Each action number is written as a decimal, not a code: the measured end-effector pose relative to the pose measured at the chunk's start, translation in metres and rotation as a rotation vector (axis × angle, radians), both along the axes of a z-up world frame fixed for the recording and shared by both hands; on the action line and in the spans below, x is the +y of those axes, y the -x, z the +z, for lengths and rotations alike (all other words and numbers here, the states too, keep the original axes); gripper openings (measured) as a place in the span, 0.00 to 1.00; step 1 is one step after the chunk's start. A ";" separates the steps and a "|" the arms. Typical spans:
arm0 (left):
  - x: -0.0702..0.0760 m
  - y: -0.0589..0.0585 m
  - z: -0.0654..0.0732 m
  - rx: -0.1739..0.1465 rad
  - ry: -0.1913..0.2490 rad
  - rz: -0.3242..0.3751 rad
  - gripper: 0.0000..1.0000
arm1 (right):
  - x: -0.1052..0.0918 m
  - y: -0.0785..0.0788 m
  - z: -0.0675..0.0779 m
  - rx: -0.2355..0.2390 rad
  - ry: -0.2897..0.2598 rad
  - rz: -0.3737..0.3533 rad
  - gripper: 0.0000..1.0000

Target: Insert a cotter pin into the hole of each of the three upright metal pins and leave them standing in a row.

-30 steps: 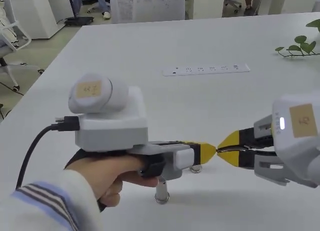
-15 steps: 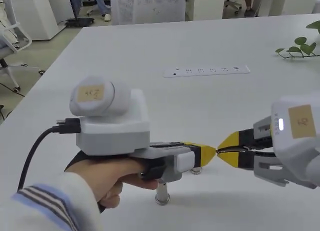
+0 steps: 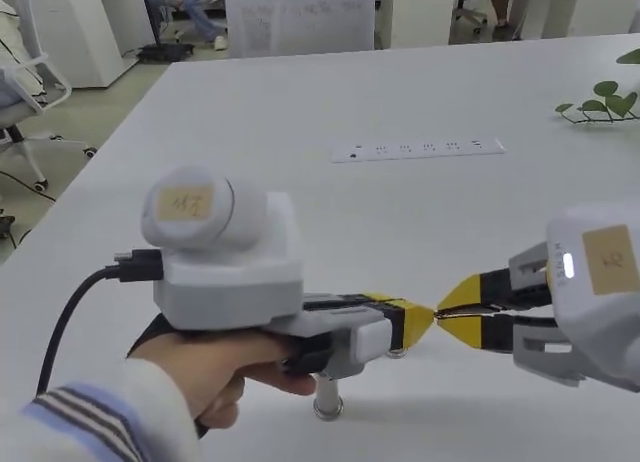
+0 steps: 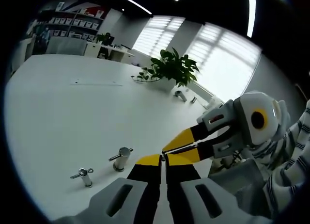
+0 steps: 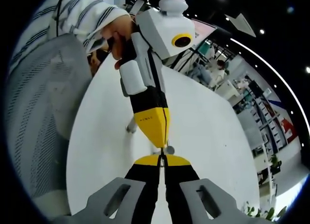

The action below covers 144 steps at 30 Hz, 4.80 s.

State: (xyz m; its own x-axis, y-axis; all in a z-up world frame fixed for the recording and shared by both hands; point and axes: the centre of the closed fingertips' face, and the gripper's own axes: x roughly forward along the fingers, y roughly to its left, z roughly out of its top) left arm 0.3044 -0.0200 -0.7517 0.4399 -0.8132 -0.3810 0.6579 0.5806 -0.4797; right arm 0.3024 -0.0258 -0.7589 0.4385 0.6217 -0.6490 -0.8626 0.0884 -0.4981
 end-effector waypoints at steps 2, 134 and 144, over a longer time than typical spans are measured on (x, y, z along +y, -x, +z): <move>0.000 0.000 0.000 -0.002 0.000 0.000 0.00 | 0.000 0.000 0.001 0.008 -0.009 0.001 0.03; 0.071 0.018 -0.077 -0.249 -0.351 -0.332 0.34 | 0.024 0.041 -0.050 0.498 -0.115 -0.184 0.03; 0.072 0.017 -0.088 -0.231 -0.360 -0.317 0.28 | 0.037 0.039 -0.059 0.506 -0.115 -0.243 0.03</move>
State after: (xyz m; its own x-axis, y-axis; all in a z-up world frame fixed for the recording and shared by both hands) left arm 0.2878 0.0524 -0.8398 0.2990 -0.7556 -0.5828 0.8928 0.4371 -0.1086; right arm 0.2638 0.0111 -0.8180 0.2303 0.6212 -0.7491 -0.9392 0.3433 -0.0041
